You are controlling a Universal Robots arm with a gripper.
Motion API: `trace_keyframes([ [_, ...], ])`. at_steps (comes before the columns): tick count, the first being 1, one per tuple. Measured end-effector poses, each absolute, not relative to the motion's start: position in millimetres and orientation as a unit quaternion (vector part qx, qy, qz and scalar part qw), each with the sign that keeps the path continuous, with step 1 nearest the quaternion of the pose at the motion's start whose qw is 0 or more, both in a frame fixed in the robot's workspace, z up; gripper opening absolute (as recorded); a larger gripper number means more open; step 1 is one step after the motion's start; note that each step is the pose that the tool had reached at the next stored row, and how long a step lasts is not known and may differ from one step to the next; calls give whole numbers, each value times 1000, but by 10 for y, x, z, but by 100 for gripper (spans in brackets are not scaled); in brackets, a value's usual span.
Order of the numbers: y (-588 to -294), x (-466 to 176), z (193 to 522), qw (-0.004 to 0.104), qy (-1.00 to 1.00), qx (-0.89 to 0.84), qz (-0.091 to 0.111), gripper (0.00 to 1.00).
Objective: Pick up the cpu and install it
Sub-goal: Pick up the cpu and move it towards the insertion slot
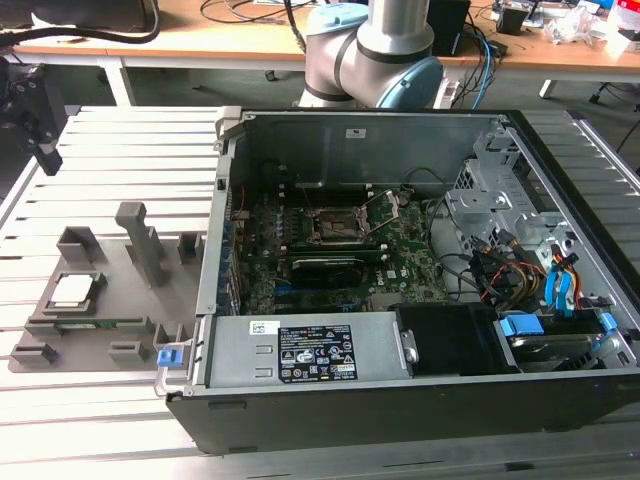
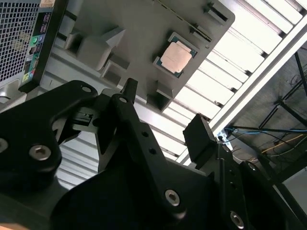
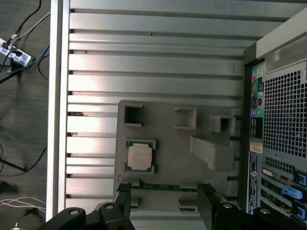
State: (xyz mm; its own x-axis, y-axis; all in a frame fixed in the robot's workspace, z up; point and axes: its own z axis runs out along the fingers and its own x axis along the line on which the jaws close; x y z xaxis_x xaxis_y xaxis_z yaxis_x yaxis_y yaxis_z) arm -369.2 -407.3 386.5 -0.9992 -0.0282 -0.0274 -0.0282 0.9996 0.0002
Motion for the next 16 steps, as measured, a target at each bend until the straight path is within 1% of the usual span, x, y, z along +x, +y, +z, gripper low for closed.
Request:
trace_keyframes([
  [16,-4073,-3692,3709,14,1000,-14,0,66],
])
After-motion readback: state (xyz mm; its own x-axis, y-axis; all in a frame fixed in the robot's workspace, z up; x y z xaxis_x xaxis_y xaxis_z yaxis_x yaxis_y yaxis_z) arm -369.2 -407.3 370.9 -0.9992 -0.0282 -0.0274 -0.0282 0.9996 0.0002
